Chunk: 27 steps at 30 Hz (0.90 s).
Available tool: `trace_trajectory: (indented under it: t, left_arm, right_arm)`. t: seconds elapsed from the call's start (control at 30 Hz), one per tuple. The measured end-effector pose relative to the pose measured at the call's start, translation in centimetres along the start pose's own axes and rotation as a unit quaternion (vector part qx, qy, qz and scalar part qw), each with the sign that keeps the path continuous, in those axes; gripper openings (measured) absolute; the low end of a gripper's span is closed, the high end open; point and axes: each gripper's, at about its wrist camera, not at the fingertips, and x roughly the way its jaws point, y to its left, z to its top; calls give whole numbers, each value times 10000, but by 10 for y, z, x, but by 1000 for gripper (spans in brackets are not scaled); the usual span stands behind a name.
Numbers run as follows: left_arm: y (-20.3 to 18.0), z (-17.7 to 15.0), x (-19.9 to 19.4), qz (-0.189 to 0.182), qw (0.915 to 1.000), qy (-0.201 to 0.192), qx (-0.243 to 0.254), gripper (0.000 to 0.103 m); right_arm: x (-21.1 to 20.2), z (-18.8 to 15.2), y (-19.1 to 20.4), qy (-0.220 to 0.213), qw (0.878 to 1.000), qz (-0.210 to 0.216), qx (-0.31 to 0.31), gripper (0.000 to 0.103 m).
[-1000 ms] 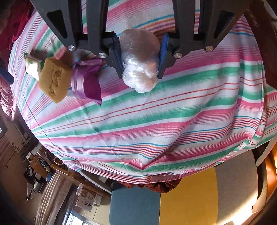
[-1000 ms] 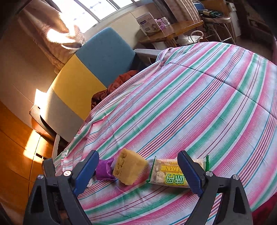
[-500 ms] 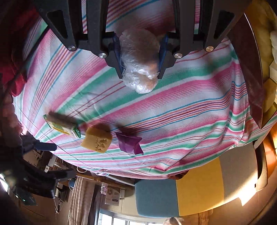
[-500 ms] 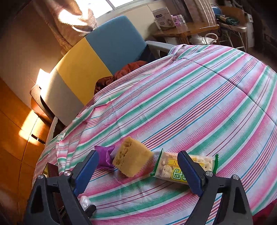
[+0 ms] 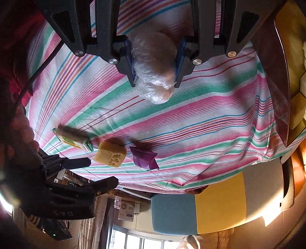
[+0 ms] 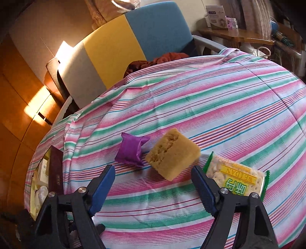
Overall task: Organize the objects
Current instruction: 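Grasp the second plastic-wrapped bundle with the left gripper while the right grasps the purple packet, then lift the bundle with the left gripper while the right lifts the purple packet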
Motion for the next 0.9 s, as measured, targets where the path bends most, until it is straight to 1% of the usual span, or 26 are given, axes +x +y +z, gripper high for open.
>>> trace_trajectory:
  t: [0.1,0.23,0.3,0.4,0.43,0.47,0.5,0.53,0.63,0.7,0.83,0.9]
  left_arm:
    - [1,0,0,-46,10000,15,-23,36]
    - [3,0,0,-104,9999,6,-75,36]
    - [4,0,0,-134,9999,3,-101,37]
    - [4,0,0,-152,9998,-2,-116,37]
    - [4,0,1,-157,9998,-3,-120,37]
    - [5,0,1,-165,9998,-4,-127,37]
    - [5,0,1,-178,9997,-7,-137,37]
    - [5,0,1,-194,9997,-10,-152,37]
    - [5,-1,0,-201,9997,-23,-158,37]
    - [5,-1,0,-200,9997,-27,-158,37]
    - [5,-1,1,-177,9997,-29,-138,38]
    - [3,-1,1,-130,9999,-30,-100,38]
  right_arm:
    - [13,9,11,161,9998,93,-45,82]
    - [42,26,31,434,9987,26,-254,82]
    - [60,34,42,605,9972,-105,-420,82]
    - [88,40,52,927,9929,-503,-555,82]
    - [96,41,54,1014,9915,-547,-601,74]
    - [103,41,57,1111,9896,-579,-706,58]
    - [109,40,60,1199,9869,-689,-835,49]
    - [113,39,62,1266,9853,-680,-919,35]
    - [101,30,69,1146,9850,-526,-1175,34]
    - [88,20,73,1149,9830,-337,-1392,34]
    - [61,-12,72,1282,9750,-204,-1806,34]
    - [52,-30,67,1342,9717,-229,-1928,34]
